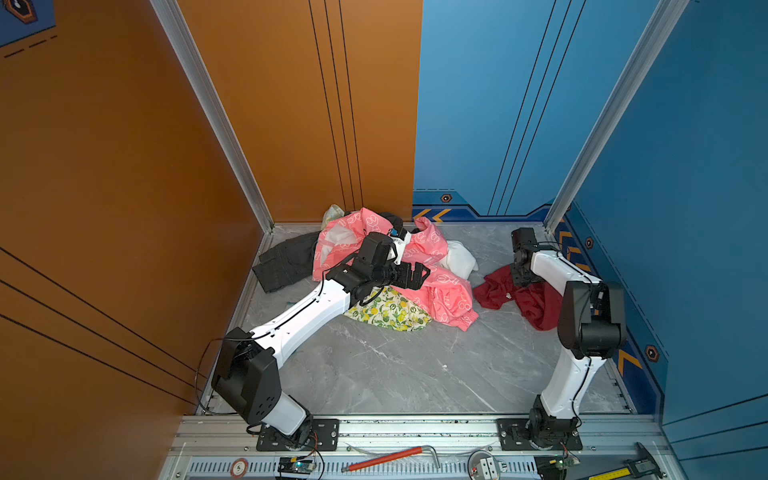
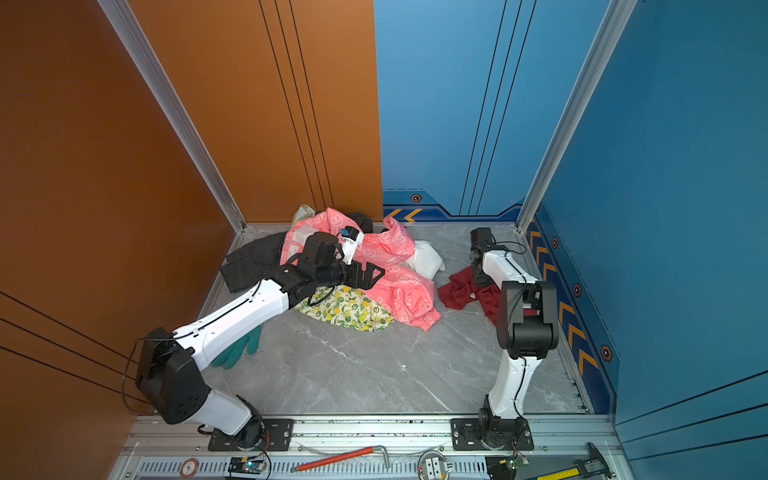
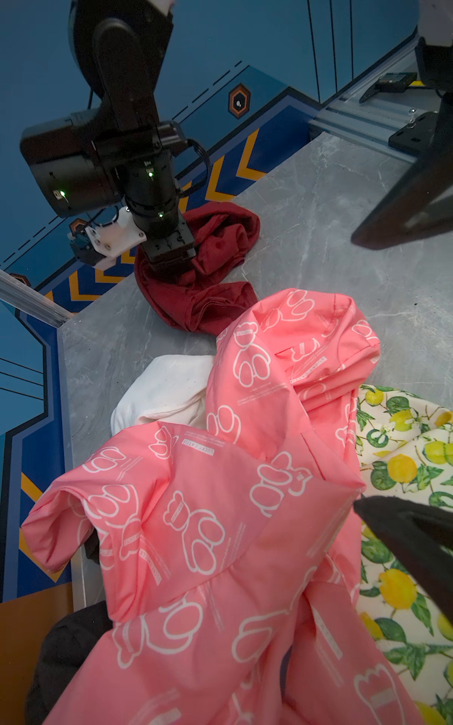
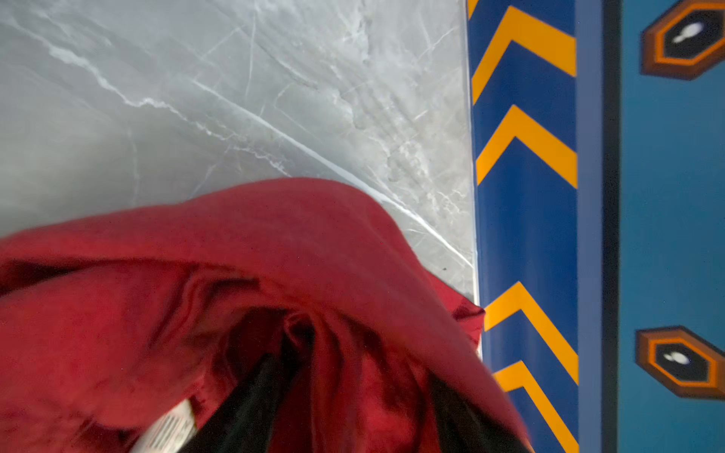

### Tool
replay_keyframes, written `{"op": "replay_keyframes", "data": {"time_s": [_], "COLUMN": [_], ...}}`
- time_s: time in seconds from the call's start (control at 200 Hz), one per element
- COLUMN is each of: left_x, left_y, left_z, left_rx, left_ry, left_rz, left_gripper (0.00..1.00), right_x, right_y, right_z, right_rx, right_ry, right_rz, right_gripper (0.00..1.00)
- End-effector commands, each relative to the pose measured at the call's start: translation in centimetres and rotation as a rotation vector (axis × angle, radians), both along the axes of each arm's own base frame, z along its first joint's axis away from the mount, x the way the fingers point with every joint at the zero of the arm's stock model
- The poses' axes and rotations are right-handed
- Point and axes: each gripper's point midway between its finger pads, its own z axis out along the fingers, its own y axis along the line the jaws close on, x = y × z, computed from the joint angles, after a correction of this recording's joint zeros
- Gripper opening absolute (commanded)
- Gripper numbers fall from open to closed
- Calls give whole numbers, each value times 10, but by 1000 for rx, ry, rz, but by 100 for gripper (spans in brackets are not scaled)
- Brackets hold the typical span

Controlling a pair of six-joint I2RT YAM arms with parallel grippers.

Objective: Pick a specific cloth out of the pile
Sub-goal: 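Lower the red shirt onto the clear table area with the right gripper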

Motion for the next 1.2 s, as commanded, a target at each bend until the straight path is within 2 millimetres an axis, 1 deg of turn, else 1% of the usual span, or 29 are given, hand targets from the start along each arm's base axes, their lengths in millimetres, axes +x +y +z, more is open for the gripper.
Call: {"op": "replay_keyframes", "data": {"time_s": [0.0, 0.115, 0.19, 0.245, 0.315, 0.405, 0.47, 0.636, 0.751, 0.766, 0.771, 0.871, 0.956, 1.016, 1.031, 1.091, 1.136, 1.161, 1.196], "left_x": [-1, -1, -1, -1, -2, -3, -3, -5, -7, -7, -7, -8, -8, -8, -8, -7, -6, -6, -5], "left_y": [1, 2, 2, 4, 6, 8, 10, 18, 26, 26, 27, 33, 38, 41, 42, 45, 47, 47, 48], "left_z": [7, 3, -2, -5, -6, -9, -10, -8, -5, -5, -5, 0, 7, 11, 12, 15, 16, 16, 16], "left_rx": [-25, -10, 4, 14, 31, 75, 111, 190, 254, 262, 265, 304, 311, 302, 301, 294, 290, 287, 283], "left_ry": [-12, -3, 21, 36, 40, 32, 18, -25, -57, -60, -62, -95, -120, -128, -130, -130, -129, -128, -125], "left_rz": [-6, 4, 12, 19, 26, 43, 55, 61, 45, 41, 40, 32, 35, 39, 41, 47, 51, 53, 56], "left_gripper": [98, 98, 98, 98, 98, 99, 100, 99, 98, 98, 98, 98, 98, 98, 98, 98, 98, 98, 98], "right_x": [-8, -12, -15, -18, -23, -29, -33, -38, -36, -35, -35, -29, -26, -25, -25, -25, -25, -25, -25], "right_y": [0, 12, 29, 42, 63, 88, 103, 128, 143, 145, 145, 153, 156, 156, 157, 156, 155, 154, 152], "right_z": [41, 61, 70, 72, 68, 57, 43, 7, -18, -19, -22, -42, -58, -65, -66, -70, -69, -66, -62], "right_rx": [12, 61, 100, 102, 130, 179, 218, 330, 357, 359, 357, 372, 377, 375, 375, 372, 368, 366, 363], "right_ry": [-53, -120, -152, -163, -160, -158, -143, -83, -31, -29, -21, 11, 43, 55, 59, 67, 64, 57, 45], "right_rz": [-25, -26, 0, 13, 44, 75, 96, 94, 99, 102, 100, 94, 81, 74, 73, 69, 66, 67, 65], "right_gripper": [66, 67, 67, 67, 67, 66, 66, 64, 63, 63, 63, 60, 54, 51, 49, 33, 18, 11, 3]}}
